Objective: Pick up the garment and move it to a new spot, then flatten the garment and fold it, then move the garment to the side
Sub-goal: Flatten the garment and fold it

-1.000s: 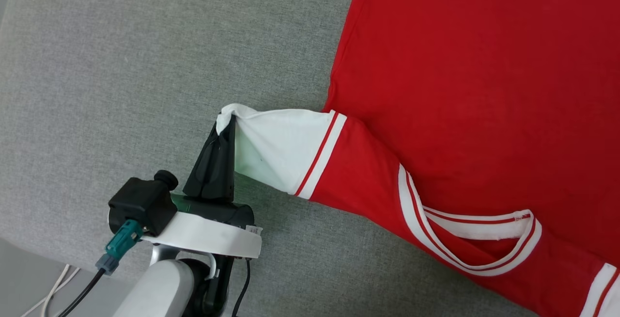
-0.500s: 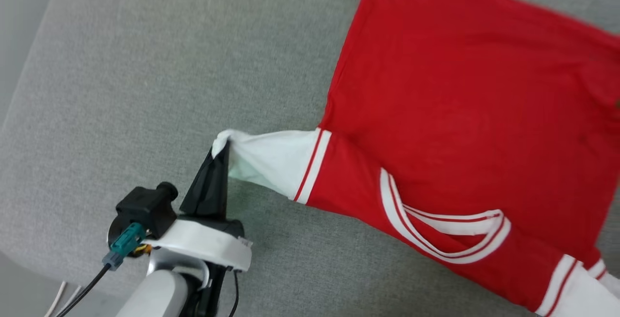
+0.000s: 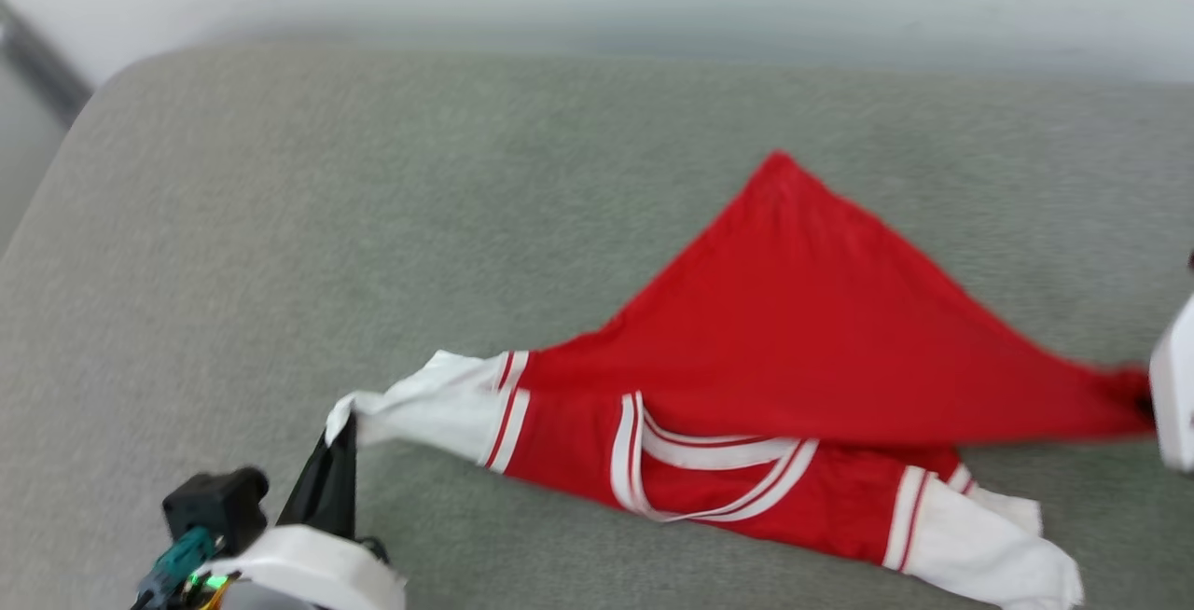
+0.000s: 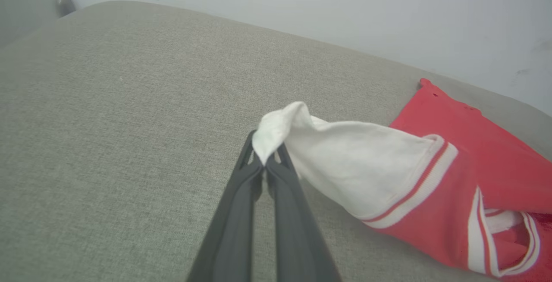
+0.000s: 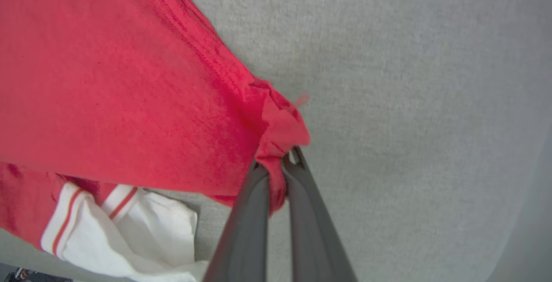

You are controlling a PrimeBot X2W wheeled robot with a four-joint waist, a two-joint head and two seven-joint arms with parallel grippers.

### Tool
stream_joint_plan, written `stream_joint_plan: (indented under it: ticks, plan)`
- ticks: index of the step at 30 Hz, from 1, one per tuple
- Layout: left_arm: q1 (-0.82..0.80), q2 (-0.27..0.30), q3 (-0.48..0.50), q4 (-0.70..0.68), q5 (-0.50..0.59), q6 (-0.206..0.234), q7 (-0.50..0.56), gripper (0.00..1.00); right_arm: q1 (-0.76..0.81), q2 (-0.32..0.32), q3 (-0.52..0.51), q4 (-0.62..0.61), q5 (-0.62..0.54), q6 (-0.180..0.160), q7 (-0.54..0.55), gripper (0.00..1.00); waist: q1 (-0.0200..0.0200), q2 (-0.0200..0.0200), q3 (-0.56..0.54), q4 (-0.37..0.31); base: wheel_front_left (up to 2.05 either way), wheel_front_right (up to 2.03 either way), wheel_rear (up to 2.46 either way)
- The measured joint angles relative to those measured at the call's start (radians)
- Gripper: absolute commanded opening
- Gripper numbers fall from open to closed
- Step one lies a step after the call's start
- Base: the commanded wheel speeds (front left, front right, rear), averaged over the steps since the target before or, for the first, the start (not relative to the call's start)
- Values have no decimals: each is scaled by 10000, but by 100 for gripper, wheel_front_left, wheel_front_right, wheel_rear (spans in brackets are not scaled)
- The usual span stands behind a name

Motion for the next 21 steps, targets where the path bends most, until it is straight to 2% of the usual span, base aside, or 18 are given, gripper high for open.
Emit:
stream_joint_plan:
  ticks: [5, 6, 10, 11, 12, 17, 21]
  plan:
    - [685, 128, 249, -86, -385, 180, 167, 0, 2602, 0, -351, -1331, 215, 2, 694, 0, -1, 0, -684, -784, 0, 0, 0]
    - [881, 224, 328, -163, -466, 224, 255, 0, 4122, 221, -802, -1835, 359, 0, 989, 0, -1, 0, -961, -1171, 0, 0, 0]
    - [1011, 278, 403, -240, -575, 290, 341, 0, 5555, 871, -1313, -2215, 405, 0, 1152, 0, -2, 0, -1172, -1524, 0, 0, 0]
    - [1056, 290, 405, -247, -594, 301, 355, 0, 5788, 1131, -1421, -2234, 458, 0, 1147, 37, -2, 0, -1182, -1592, 0, 0, 0]
    - [1060, 295, 410, -259, -606, 305, 391, 0, 5955, 1325, -1429, -2265, 454, 0, 1118, 100, -2, 0, -1182, -1648, 0, 0, 0]
    - [1054, 454, 324, -328, -451, 399, 531, 0, 5912, 1845, -1576, -2761, 506, 0, -161, 100, -1, 0, -1086, -1853, 0, 0, 0]
    - [995, 556, 219, -382, -318, 472, 642, 0, 5186, 1908, -1538, -3202, 462, -2, -2696, 100, -1, 0, -1020, -1903, 0, 0, 0]
